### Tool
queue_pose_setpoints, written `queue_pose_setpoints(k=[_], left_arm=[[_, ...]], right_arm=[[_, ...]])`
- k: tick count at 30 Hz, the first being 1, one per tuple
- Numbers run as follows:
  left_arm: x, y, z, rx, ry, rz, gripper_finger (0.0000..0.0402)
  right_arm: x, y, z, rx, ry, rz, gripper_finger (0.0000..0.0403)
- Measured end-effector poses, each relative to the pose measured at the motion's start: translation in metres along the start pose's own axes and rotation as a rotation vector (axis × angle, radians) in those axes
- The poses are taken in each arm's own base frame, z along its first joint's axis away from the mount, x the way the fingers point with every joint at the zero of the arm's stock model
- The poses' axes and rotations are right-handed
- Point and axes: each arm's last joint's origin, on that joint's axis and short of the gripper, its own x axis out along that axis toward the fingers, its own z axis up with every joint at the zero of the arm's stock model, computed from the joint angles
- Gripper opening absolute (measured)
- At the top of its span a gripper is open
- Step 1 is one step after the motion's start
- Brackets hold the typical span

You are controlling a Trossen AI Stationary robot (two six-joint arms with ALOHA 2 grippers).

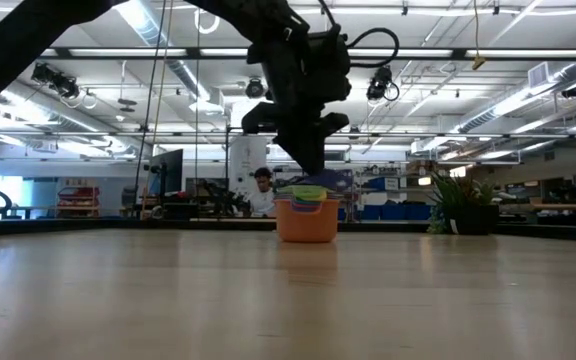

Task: Nest measuring cups in basket
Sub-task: Stack the dark blue measuring cup on top of the light green measuring cup

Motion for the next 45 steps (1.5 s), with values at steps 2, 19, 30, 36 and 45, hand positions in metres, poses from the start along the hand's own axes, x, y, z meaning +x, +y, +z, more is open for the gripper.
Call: queue_pose_setpoints(k=[2, 19, 30, 36, 45], left_arm=[[0.0, -0.001, 0.001, -0.022, 0.003, -0.001, 0.0063], [-0.075, 0.002, 0.033, -0.419, 0.119, 0.162, 0.006], [-0.147, -0.034, 0.043, -0.96, 0.035, -0.094, 0.0061], [-0.143, -0.054, 0.062, -1.027, 0.079, -0.139, 0.0061], [-0.09, -0.1, 0.072, -1.042, 0.339, -0.18, 0.0059]], right_arm=[[0.0, 0.0, 0.0, 0.0, 0.002, 0.0, 0.0169], [0.0, 0.0, -0.002, 0.005, 0.02, 0.004, 0.0168], [0.021, -0.012, -0.037, 0.142, 0.351, -0.225, 0.0127], [0.045, -0.018, -0.056, 0.165, 0.476, -0.2, 0.0051], [0.093, -0.032, -0.093, 0.209, 0.623, -0.236, 0.001]])
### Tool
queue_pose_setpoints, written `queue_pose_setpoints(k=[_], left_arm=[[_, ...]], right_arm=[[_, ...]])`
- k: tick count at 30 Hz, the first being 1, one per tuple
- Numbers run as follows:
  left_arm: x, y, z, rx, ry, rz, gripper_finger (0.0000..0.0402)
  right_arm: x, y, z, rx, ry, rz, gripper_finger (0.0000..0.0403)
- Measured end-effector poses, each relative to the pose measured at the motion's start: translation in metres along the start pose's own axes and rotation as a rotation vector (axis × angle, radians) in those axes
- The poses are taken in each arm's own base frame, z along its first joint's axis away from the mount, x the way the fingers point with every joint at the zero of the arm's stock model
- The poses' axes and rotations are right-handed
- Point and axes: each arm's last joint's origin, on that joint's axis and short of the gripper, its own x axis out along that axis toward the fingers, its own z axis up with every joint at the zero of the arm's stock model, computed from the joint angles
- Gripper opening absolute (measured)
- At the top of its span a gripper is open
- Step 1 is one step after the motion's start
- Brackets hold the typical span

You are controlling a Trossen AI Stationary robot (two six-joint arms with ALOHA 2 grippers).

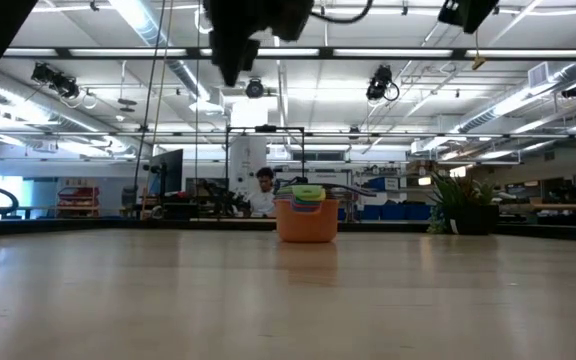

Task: Nest measuring cups in basket
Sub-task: Stack the dark blue measuring cup on top of the light green measuring cup

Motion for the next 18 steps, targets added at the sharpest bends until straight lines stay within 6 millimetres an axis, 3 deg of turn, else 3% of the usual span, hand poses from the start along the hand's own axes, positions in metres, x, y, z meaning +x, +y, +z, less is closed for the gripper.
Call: queue_pose_setpoints(k=[6, 14, 18], left_arm=[[0.041, 0.001, -0.021, -0.058, 0.058, 0.047, 0.0044], [0.071, 0.02, -0.06, -0.219, -0.081, 0.027, 0.0023], [0.086, 0.022, -0.063, -0.239, -0.214, -0.026, 0.0018]], right_arm=[[0.03, -0.009, 0.006, 0.051, -0.05, -0.028, 0.0007], [0.063, -0.041, 0.007, 0.238, -0.099, -0.056, 0.0003], [0.087, -0.056, 0.005, 0.33, -0.148, -0.001, 0.0002]])
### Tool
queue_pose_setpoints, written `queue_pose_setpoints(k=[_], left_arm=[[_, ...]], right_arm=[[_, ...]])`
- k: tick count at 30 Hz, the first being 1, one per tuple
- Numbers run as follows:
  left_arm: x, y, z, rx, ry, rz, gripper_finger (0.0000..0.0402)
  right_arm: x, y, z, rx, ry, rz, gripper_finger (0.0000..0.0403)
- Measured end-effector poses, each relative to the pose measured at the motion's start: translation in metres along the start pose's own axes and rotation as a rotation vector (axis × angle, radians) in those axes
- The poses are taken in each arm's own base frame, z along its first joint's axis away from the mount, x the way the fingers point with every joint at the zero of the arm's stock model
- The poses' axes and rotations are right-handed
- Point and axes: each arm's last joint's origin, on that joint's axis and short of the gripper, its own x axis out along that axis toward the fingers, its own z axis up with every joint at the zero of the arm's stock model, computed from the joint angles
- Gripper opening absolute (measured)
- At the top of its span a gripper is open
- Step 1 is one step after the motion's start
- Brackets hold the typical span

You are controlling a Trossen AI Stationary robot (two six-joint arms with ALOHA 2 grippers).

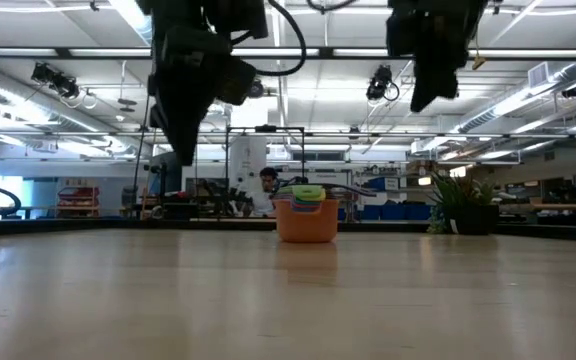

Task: Nest measuring cups in basket
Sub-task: Stack the dark blue measuring cup on top of the light green measuring cup

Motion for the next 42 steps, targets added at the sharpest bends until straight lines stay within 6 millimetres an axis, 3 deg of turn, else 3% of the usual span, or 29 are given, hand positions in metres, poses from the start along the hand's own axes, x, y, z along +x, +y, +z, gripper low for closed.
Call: queue_pose_setpoints(k=[8, 18, 23, 32, 42], left_arm=[[0.036, 0.005, 0.002, -0.087, -0.243, -0.04, 0.001], [0.054, 0.01, 0.006, -0.019, -0.386, -0.064, 0.0003], [0.059, 0.016, 0.01, -0.034, -0.414, -0.06, 0.0003], [0.073, 0.02, 0.015, -0.028, -0.416, -0.051, 0.0002], [0.089, 0.013, 0.024, -0.007, -0.472, -0.114, 0.0002]], right_arm=[[0.048, -0.025, -0.019, 0.18, -0.046, -0.001, 0.0001], [0.083, -0.035, -0.041, 0.28, -0.132, 0.023, 0.0], [0.095, -0.036, -0.037, 0.279, -0.138, 0.027, 0.0], [0.146, -0.035, -0.028, 0.266, -0.087, 0.125, 0.0], [0.164, -0.023, 0.003, 0.19, -0.059, 0.202, 0.0]])
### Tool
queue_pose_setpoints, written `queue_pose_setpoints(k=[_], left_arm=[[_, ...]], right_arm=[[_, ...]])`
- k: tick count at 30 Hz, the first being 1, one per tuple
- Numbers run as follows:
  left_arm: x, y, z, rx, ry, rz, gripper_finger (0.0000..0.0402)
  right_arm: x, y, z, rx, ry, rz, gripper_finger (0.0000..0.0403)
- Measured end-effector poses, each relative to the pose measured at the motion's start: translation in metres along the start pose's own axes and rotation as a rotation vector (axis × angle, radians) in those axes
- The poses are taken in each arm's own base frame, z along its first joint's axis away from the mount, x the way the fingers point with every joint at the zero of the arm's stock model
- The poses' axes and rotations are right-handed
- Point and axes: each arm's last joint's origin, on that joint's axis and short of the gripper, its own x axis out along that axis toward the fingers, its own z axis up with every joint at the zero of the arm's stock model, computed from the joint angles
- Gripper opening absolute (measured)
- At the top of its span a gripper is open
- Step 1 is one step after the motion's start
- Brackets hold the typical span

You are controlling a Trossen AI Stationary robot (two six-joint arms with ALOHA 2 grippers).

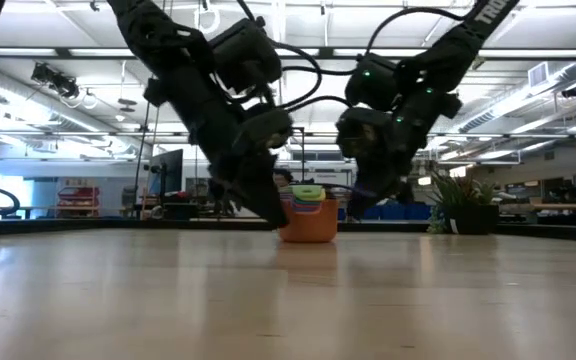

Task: Nest measuring cups in basket
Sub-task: Stack the dark blue measuring cup on top of the light green measuring cup

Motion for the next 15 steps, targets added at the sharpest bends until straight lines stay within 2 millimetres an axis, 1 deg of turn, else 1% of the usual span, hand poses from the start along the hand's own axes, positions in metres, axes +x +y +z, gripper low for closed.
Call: queue_pose_setpoints(k=[3, 8, 15], left_arm=[[0.004, -0.002, 0.002, 0.002, -0.024, -0.036, 0.0002], [0.004, -0.002, 0.002, 0.016, -0.026, -0.047, 0.0002], [0.01, -0.006, 0.008, 0.043, -0.109, -0.106, 0.0002]], right_arm=[[0.008, 0.006, 0.005, -0.014, 0.02, 0.032, 0.0], [0.017, 0.015, 0.009, -0.033, 0.041, 0.061, 0.0], [0.019, 0.027, 0.019, -0.06, 0.015, 0.074, 0.0]])
